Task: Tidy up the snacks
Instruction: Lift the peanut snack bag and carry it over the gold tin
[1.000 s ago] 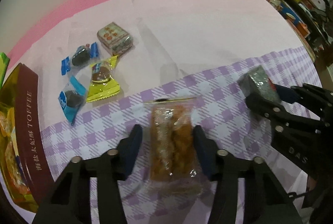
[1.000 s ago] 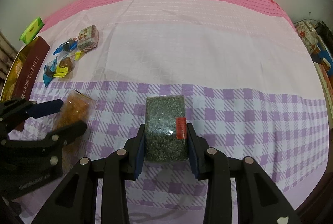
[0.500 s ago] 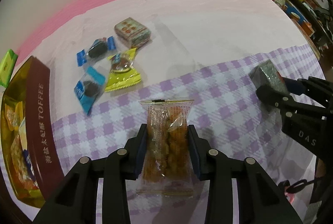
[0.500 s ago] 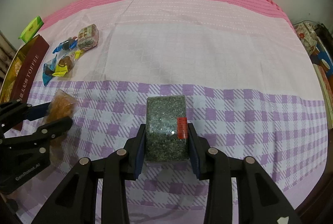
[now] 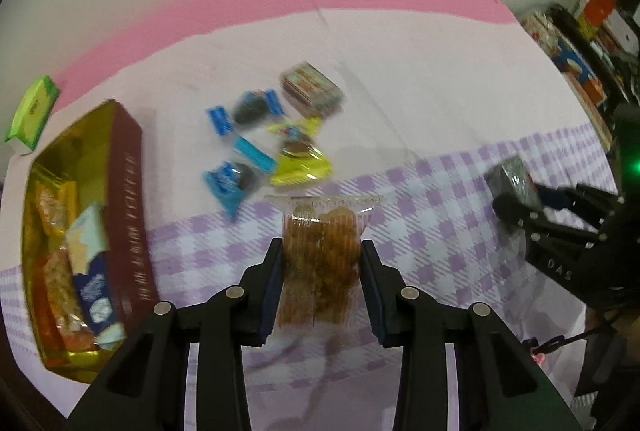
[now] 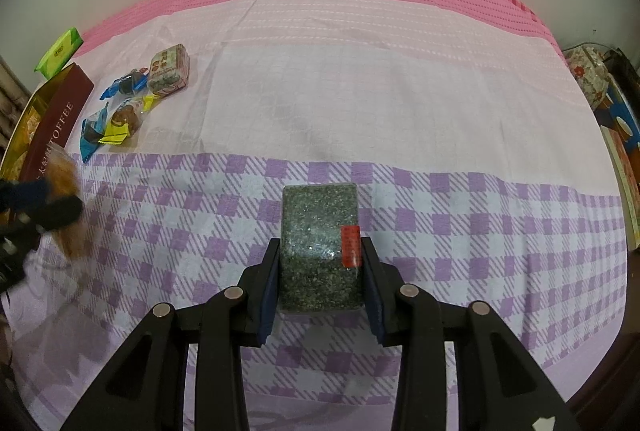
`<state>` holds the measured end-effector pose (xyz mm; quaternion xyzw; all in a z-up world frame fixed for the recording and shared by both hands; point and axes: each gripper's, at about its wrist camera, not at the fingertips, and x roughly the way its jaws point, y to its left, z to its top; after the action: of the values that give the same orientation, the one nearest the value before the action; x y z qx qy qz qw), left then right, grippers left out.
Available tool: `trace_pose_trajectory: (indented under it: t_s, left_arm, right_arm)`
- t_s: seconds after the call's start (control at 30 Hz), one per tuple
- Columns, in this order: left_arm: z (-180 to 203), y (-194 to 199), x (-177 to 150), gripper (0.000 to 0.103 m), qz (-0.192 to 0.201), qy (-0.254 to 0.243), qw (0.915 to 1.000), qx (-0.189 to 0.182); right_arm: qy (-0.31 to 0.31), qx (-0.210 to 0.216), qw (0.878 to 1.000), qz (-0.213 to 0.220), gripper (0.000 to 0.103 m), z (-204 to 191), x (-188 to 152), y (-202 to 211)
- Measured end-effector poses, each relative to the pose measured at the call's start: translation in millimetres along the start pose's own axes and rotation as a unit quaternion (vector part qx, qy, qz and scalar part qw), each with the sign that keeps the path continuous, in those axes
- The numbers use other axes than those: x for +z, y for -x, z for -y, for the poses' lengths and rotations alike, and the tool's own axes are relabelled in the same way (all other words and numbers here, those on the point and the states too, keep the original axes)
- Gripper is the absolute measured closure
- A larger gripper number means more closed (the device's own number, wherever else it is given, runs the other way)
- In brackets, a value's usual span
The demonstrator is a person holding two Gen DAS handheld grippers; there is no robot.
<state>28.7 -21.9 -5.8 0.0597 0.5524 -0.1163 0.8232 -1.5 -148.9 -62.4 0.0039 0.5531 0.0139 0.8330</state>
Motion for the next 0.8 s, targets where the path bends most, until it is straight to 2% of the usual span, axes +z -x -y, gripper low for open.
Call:
trace_pose_trajectory:
  t_s: [0.17, 0.3, 0.33, 0.4, 0.47, 0.6, 0.8]
  left_arm:
    - [-39.8, 26.7, 10.6, 0.065, 0.026, 0.039, 0.9986, 0.024]
    - [-91.2, 44.7, 10.1, 0.065, 0.038, 0.088, 0.9939, 0.054]
    - [-102.6, 46.1, 9.2, 0.065, 0.036, 0.102, 0.9932, 0.042]
    - [-132.3, 48.4, 4.9, 0.065, 0.023, 0.153, 0.9880, -0.005]
    - [-147.2, 51.8, 0.2, 0.065, 0.020, 0.177, 0.9835, -0.033]
    - [-147.7, 63.0, -6.9, 0.065, 0.027, 0.167, 0.9849, -0.036]
    - [-125.0, 78.4, -4.3, 0.066, 0.045, 0.139, 0.9888, -0.031]
  right_arm:
    - [0.000, -0.001, 1.000, 0.000, 0.067, -0.6, 0.0, -0.4]
    - [-0.001, -0.003, 1.000, 0.000, 0.067, -0.9, 0.0, -0.5]
    - [-0.001, -0.003, 1.000, 0.001, 0.067, -1.8, -0.6, -0.3]
    - [0.000, -0.004, 1.000, 0.000, 0.067, -1.5, -0.1, -0.4]
    - [0.000, -0.004, 1.000, 0.000, 0.067, -2.0, -0.2, -0.5]
    - [0.000, -0.005, 1.000, 0.001, 0.067, -1.5, 0.1, -0.6]
    - [0.000, -0.005, 1.000, 0.002, 0.067, -1.1, -0.3, -0.3]
